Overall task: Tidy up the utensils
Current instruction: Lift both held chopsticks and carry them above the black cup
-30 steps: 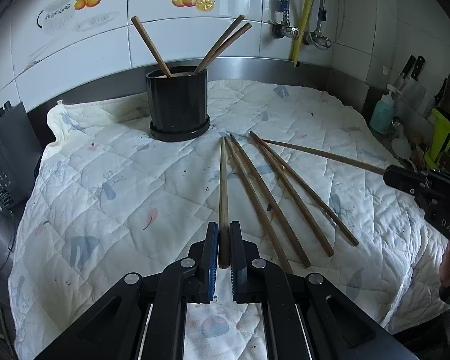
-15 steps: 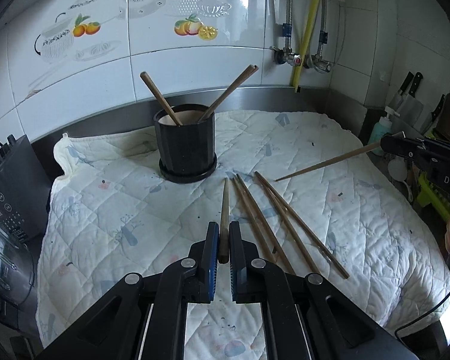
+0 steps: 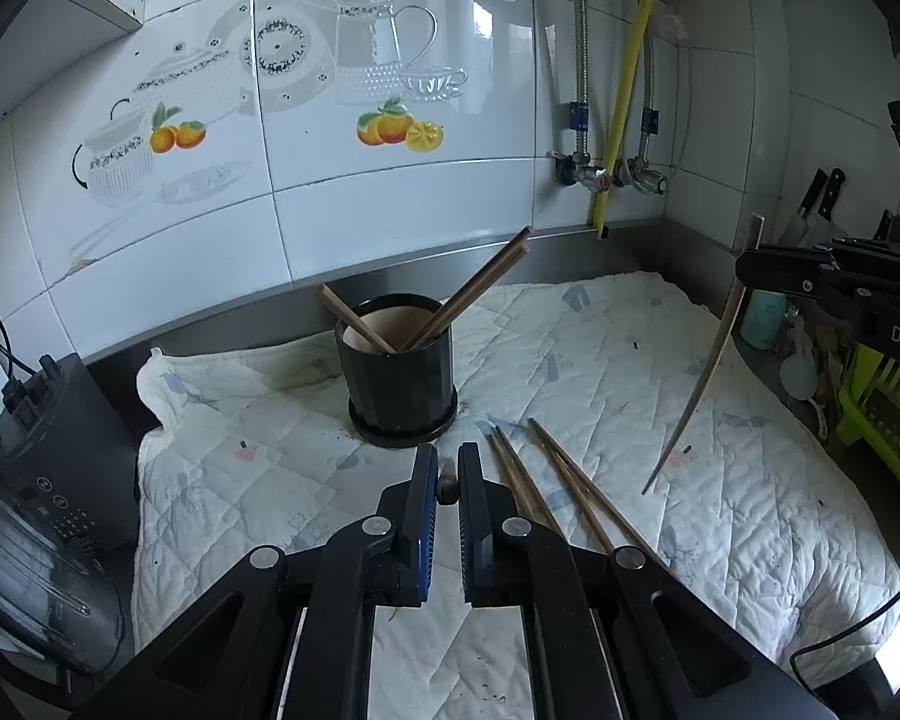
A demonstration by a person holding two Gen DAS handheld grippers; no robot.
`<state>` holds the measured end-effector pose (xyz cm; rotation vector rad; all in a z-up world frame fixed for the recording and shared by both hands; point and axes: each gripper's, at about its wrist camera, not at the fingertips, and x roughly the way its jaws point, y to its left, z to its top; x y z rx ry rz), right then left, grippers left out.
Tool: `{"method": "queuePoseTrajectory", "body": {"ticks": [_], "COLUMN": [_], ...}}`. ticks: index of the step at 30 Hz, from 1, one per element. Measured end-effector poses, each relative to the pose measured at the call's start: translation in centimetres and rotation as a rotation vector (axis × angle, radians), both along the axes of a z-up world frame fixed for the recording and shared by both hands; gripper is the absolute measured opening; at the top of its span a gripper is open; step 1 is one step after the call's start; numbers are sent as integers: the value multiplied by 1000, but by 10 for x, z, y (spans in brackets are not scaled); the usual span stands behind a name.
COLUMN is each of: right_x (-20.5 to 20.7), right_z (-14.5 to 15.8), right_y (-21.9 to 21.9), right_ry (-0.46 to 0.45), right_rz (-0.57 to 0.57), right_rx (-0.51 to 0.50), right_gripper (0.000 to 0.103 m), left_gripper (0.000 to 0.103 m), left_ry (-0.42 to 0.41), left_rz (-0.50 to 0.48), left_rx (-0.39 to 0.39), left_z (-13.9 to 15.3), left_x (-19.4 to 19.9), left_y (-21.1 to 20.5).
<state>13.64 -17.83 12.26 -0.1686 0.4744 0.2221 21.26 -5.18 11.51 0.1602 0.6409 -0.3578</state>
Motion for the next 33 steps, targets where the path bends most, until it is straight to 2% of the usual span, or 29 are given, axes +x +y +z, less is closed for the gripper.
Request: {"method": "queuePoseTrajectory", "body": {"ticks": [11,15,23,28,33], "right_x": [11,17,33,48,67], "right_z": [46,60,83,91,93], "right_y": [27,36,38,38,39], "right_ry": [-79,-110,-158,-173,-193], "right_rz": [79,101,122,113,94], "right_rx": [19,40,145,183,200], "right_gripper": [9,9,9,9,9], "left_gripper": [6,6,6,6,6], "left_ry": [-80,-148,-273,-343,-371], "left_rz": [-32,-38,-17,13,45], "left_rx": [-41,-74,-113,-136,-164], "left_z": [61,95,155,177,182], "left_x": [6,7,24,42,68], "left_y": [-1,-2,-1,6,19]}}
